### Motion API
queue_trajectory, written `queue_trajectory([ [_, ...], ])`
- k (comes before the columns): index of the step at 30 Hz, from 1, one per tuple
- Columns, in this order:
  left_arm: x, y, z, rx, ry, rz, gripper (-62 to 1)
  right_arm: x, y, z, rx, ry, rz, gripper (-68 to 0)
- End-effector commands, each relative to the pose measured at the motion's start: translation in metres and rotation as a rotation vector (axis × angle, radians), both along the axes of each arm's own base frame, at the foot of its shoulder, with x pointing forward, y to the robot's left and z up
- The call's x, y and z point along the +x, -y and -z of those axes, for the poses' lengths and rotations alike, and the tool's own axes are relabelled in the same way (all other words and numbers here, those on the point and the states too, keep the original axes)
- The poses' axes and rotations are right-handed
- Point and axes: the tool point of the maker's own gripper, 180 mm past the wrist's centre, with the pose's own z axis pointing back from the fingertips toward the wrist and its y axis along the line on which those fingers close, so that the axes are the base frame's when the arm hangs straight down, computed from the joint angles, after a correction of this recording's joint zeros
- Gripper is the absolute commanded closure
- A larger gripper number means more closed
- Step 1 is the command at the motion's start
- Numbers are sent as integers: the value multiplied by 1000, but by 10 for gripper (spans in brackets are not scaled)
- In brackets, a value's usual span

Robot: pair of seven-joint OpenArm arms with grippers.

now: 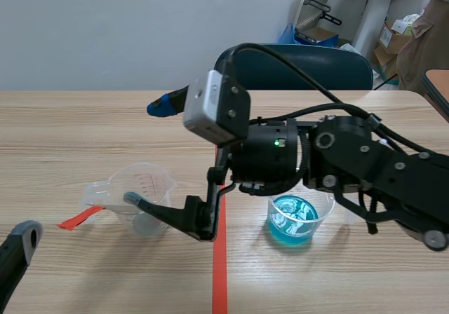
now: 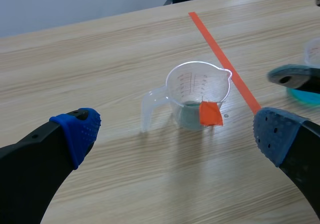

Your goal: Do the redox reaction experiment

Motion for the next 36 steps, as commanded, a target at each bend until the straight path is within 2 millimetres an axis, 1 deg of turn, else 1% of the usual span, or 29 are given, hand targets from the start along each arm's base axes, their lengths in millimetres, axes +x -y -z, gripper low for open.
queue_trajectory([
  [1,12,1,-12,5,51,5,-623,0,14,-6,16,-13,17,-679],
  [9,36,2,-20,63,96,24,-623,-3,75,-22,54,-169,150,-679],
  [15,51,7,-27,82,126,58,-623,-3,107,-25,28,-258,260,-679],
  [21,62,19,-38,48,173,98,-623,-6,122,-33,-6,-275,379,-679],
  [27,65,43,-46,-4,192,223,-623,-9,139,-43,3,-293,536,-679],
  [32,61,53,-46,-14,185,281,-623,-13,151,-49,-12,-290,612,-679],
  [36,53,57,-39,-17,155,306,-623,-18,157,-51,-23,-290,636,-679],
])
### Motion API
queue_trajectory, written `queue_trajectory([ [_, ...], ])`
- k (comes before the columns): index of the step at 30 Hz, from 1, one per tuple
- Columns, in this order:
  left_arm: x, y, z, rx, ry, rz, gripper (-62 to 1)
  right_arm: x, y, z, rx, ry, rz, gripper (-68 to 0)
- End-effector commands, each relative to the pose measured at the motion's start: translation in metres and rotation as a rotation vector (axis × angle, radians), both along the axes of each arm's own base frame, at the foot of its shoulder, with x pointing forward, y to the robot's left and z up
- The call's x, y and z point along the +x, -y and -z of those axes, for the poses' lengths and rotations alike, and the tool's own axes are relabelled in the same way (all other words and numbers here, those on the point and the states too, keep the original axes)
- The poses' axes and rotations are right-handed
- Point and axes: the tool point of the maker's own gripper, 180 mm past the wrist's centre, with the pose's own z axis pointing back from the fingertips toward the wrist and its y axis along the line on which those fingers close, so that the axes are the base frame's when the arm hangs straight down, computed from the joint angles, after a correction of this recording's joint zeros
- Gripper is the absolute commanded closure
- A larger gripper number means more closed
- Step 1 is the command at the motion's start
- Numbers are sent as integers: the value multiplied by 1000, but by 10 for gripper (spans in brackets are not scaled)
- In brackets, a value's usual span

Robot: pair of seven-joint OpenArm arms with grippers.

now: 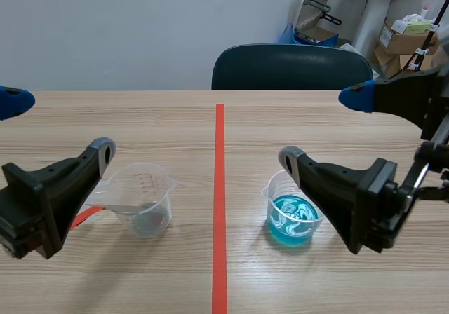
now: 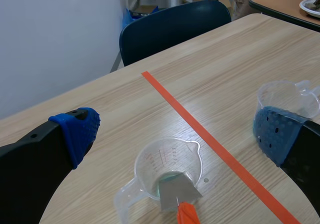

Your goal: Do the redox reaction experiment

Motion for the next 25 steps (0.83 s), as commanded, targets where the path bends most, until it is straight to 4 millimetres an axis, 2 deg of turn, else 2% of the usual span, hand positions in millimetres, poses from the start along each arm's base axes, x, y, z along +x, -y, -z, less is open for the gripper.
queue_trajectory([
  [1,-6,3,-2,-3,0,12,-623,1,-1,-6,9,18,-4,-679],
  [25,-10,5,2,11,-14,27,-623,3,3,-4,-9,11,10,-679],
])
